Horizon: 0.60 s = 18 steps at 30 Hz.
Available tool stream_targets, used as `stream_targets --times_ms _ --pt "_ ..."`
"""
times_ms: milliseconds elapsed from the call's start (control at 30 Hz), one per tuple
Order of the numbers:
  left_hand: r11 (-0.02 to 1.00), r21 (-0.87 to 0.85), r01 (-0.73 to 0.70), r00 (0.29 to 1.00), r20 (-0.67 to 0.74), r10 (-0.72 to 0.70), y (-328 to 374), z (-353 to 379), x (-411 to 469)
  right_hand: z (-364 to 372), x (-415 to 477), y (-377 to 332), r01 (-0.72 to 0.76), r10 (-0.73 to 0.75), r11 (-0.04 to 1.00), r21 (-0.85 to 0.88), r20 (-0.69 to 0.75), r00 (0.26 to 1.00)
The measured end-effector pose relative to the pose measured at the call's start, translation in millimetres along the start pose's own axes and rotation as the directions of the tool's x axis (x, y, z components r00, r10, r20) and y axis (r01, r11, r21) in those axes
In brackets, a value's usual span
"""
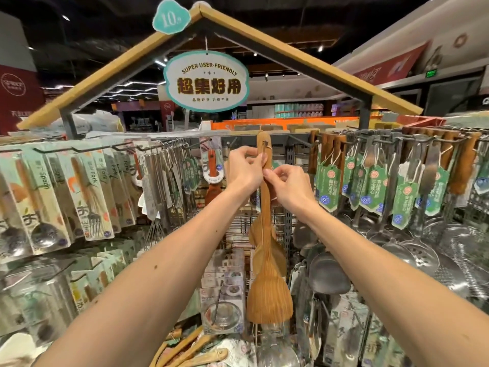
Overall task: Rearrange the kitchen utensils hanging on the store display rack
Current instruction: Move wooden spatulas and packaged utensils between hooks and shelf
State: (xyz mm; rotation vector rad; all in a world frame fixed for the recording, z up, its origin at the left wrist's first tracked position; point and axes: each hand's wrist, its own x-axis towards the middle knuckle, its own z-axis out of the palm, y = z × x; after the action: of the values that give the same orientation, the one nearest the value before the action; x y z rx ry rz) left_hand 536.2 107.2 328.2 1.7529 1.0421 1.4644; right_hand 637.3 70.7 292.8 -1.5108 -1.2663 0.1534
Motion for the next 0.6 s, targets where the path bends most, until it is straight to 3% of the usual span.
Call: stream_targets --times_ms 167,433,600 --pt "0.99 0.134 -0.031 0.999 0.022 0.028 -7.9 4.5 24.0 11.5 27.3 16.3 -0.053 0.053 0.999 -0.012 0.031 0.998" --pt "0.972 0.213 -0.101 0.995 0.019 0.099 -18.1 3.1 30.9 15.9 33.2 22.6 -0.072 0.07 0.996 0.045 0.047 0.996" --pt "0.97 0.23 -0.079 0.997 0.027 0.075 -28.9 -12.9 12.7 6.0 -1.3 25.3 -0.082 0.066 0.993 0.086 0.175 0.982"
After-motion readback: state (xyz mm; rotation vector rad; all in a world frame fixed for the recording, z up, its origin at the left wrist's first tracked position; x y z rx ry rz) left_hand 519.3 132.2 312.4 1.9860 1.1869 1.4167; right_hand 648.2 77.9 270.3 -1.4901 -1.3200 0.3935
